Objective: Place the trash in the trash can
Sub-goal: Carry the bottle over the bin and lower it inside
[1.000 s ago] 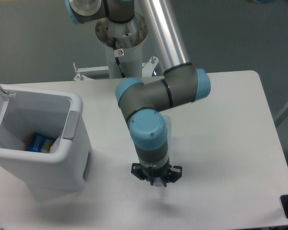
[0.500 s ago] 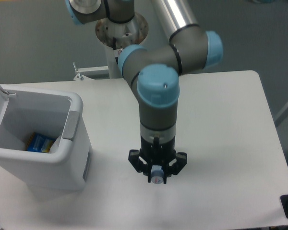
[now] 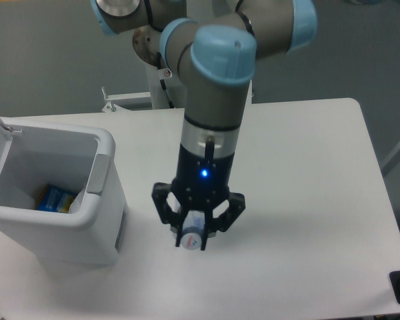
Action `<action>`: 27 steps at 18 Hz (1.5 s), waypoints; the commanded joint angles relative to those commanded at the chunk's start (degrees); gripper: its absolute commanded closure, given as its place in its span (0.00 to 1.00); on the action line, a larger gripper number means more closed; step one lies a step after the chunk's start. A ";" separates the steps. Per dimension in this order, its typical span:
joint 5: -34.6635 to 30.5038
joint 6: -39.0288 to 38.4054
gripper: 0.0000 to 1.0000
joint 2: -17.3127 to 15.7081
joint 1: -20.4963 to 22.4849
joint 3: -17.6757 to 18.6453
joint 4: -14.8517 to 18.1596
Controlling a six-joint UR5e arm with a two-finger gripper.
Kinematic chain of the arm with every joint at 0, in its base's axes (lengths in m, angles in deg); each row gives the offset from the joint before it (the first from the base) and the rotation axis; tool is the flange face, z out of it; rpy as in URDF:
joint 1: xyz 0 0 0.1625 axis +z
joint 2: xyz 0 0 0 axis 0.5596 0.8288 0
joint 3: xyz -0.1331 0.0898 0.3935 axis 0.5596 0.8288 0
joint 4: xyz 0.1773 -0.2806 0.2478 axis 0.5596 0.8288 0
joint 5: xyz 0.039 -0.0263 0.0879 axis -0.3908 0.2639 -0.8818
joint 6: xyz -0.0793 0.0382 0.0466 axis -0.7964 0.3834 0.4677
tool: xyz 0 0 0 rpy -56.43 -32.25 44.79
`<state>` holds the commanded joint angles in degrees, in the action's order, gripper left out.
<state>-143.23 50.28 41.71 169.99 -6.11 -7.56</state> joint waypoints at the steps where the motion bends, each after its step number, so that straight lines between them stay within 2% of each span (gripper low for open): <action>1: 1.58 -0.44 0.97 -0.62 0.44 -0.44 -0.09; 5: 5.81 -1.33 0.97 -2.64 1.14 -2.11 -0.17; 12: 14.15 -3.88 0.95 -3.78 0.71 -2.38 -5.97; 17: 19.95 -3.88 0.95 -3.79 0.00 -2.29 -6.59; 21: 23.13 -3.26 0.95 -3.79 -2.80 -1.16 -6.68; 27: 23.13 -2.03 0.91 -3.61 -6.68 1.22 -7.56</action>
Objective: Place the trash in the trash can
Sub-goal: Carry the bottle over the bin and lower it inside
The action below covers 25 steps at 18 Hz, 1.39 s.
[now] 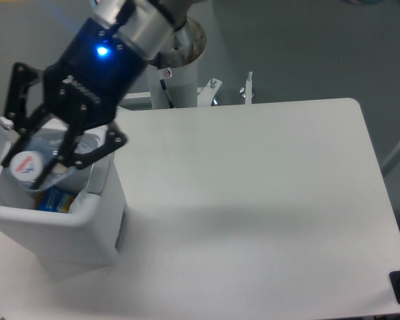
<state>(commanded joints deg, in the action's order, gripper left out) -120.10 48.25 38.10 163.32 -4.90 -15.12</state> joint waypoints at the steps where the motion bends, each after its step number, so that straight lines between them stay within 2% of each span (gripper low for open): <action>1: 0.00 0.87 0.91 0.00 -0.26 0.88 0.00; 6: 0.00 7.55 0.89 -0.97 -2.20 6.24 -0.09; 8: 0.00 9.22 0.89 -0.79 -2.72 6.69 -0.18; 10: 0.00 9.93 0.89 -0.18 -3.08 6.77 -2.19; 14: 0.00 10.89 0.88 0.35 -3.17 7.91 -3.25; 17: 0.00 13.79 0.76 -0.17 -4.22 10.54 -3.34; 18: 0.00 14.76 0.69 -0.35 -4.40 11.16 -3.34; 19: 0.00 15.55 0.57 -0.35 -4.40 11.52 -3.34; 22: 0.00 16.09 0.39 -0.35 -4.49 11.70 -3.34; 25: 0.00 16.26 0.04 -0.70 -4.31 12.92 -3.34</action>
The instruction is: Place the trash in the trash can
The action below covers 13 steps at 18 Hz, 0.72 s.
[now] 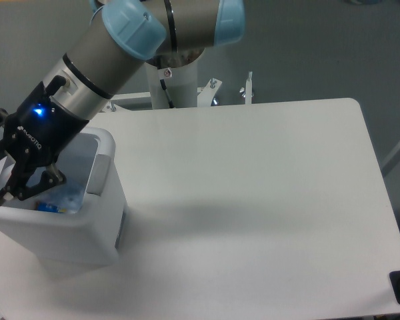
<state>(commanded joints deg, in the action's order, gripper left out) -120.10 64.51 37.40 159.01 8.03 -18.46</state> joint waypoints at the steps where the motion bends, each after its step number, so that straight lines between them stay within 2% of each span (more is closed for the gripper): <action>1: 0.00 0.00 0.00 -0.26 0.00 0.35 0.00; 4: -0.09 -0.17 0.00 -0.35 0.96 0.88 0.09; 10: -0.26 -0.61 0.00 -0.62 8.78 0.88 0.44; 13: -0.53 -0.09 0.00 -0.62 12.29 2.81 0.44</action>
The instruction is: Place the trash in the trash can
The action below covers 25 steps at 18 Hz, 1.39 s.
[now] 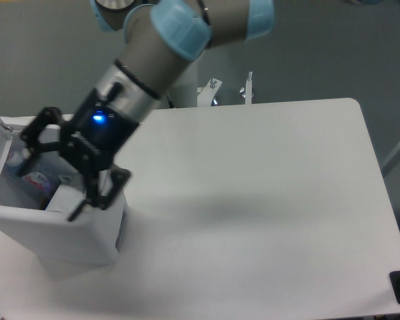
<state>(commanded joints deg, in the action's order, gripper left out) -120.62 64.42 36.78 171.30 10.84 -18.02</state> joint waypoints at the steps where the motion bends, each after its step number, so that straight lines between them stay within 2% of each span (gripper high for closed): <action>1: -0.09 0.09 0.00 0.09 0.88 0.62 0.00; 5: -0.35 0.61 0.00 0.18 5.36 2.82 0.00; 10: -2.01 8.08 0.00 0.79 11.52 6.68 0.09; 15: -12.54 9.84 0.00 2.81 14.07 6.08 0.17; 20: -29.41 19.68 0.00 2.81 14.25 6.60 0.35; 25: -37.42 26.09 0.00 3.52 13.90 6.51 5.53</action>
<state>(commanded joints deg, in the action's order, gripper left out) -158.05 90.51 40.30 185.20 17.35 -12.49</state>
